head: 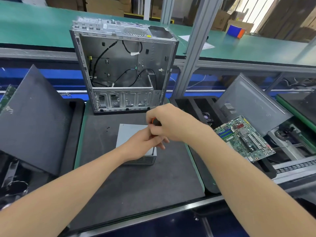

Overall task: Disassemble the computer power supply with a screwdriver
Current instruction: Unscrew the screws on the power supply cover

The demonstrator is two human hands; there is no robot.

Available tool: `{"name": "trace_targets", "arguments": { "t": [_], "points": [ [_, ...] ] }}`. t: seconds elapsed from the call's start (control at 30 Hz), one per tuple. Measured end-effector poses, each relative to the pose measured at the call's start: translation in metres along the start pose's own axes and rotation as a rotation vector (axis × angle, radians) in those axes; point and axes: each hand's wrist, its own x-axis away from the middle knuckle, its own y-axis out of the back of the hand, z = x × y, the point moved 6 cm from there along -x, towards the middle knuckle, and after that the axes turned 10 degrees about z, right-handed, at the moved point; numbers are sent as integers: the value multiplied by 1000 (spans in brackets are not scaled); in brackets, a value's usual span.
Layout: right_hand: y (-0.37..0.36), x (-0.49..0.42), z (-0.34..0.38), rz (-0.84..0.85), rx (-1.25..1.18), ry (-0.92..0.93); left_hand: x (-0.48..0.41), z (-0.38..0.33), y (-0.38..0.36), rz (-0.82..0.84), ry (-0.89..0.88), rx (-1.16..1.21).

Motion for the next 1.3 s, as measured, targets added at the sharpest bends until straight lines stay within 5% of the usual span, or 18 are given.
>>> {"name": "trace_targets", "arguments": {
  "t": [0.2, 0.33, 0.43, 0.57, 0.73, 1.1, 1.3],
  "points": [
    [5, 0, -1, 194, 157, 216, 3, -5, -4, 51, 0, -43],
    [4, 2, 0, 152, 135, 200, 5, -8, -7, 42, 9, -87],
    [-1, 3, 3, -17, 151, 69, 7, -5, -5, -3, 24, -93],
    [-5, 6, 5, -313, 239, -330, 8, -10, -8, -40, 43, -102],
    [-12, -1, -3, -345, 179, -439, 7, -17, -15, -86, -15, -40],
    [1, 2, -4, 58, 56, 103, 2, -5, -1, -29, 13, -64],
    [4, 2, -4, 208, 142, 198, 5, -11, -6, 19, 16, -98]
  ]
}}
